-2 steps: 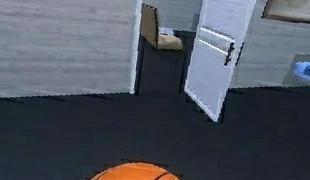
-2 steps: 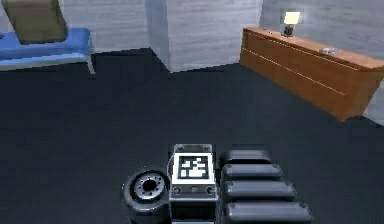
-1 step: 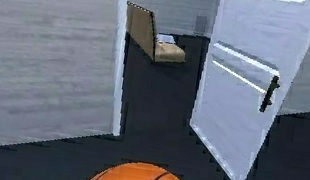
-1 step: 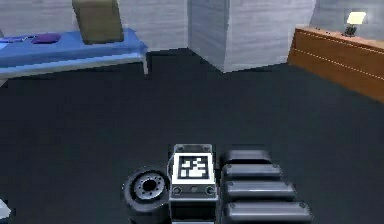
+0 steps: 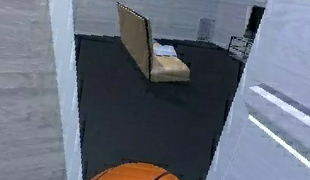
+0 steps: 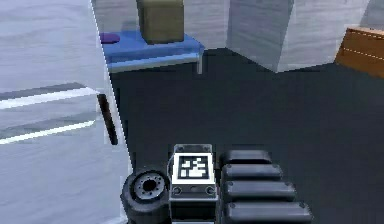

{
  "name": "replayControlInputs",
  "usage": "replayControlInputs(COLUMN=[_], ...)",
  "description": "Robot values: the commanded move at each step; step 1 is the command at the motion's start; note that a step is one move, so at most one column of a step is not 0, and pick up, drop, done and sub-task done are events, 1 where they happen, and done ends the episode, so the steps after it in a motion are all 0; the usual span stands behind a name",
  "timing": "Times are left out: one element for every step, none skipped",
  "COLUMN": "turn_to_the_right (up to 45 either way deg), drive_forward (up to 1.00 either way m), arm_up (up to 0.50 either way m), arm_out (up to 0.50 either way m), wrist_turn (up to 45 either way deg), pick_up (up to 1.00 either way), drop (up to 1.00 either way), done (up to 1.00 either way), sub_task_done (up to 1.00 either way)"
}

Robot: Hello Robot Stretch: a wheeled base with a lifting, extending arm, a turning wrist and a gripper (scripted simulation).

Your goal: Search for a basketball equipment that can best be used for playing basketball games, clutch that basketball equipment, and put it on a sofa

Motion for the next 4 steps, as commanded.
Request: replayControlInputs(turn_to_the_right=[6.0,0.0,-12.0,-3.0], drive_forward=[0.0,0.6,0.0,0.0], arm_up=[0.0,0.0,0.0,0.0], arm_out=[0.0,0.0,0.0,0.0], wrist_turn=[0.0,0.0,0.0,0.0], pick_up=[0.0,0.0,0.0,0.0], drop=[0.0,0.0,0.0,0.0], done=[0.0,0.0,0.0,0.0], sub_task_done=[0.0,0.0,0.0,0.0])
